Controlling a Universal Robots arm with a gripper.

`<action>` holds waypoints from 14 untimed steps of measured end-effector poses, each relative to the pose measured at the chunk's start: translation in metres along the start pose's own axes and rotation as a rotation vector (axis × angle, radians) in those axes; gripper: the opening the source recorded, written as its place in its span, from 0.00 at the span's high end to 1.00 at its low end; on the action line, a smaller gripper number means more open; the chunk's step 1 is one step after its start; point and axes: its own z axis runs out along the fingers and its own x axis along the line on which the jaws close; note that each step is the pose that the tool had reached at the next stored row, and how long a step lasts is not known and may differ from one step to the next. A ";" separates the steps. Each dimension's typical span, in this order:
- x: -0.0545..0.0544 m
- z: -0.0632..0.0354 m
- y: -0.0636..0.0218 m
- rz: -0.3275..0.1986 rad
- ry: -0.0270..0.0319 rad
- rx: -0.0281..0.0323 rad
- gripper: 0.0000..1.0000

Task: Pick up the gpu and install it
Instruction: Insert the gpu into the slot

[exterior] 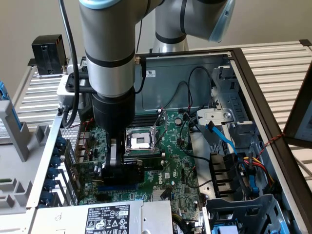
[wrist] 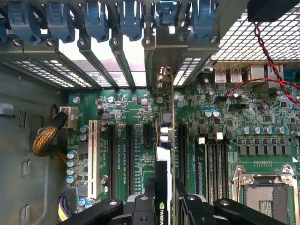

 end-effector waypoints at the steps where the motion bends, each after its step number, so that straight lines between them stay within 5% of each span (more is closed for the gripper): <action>1: 0.000 0.0001 -0.0001 0.000 0.0008 -0.0004 0.74; 6: 0.000 0.0005 -0.0002 0.000 0.0058 -0.0035 0.74; 14: 0.000 0.0007 -0.0002 0.000 0.0060 -0.0037 0.74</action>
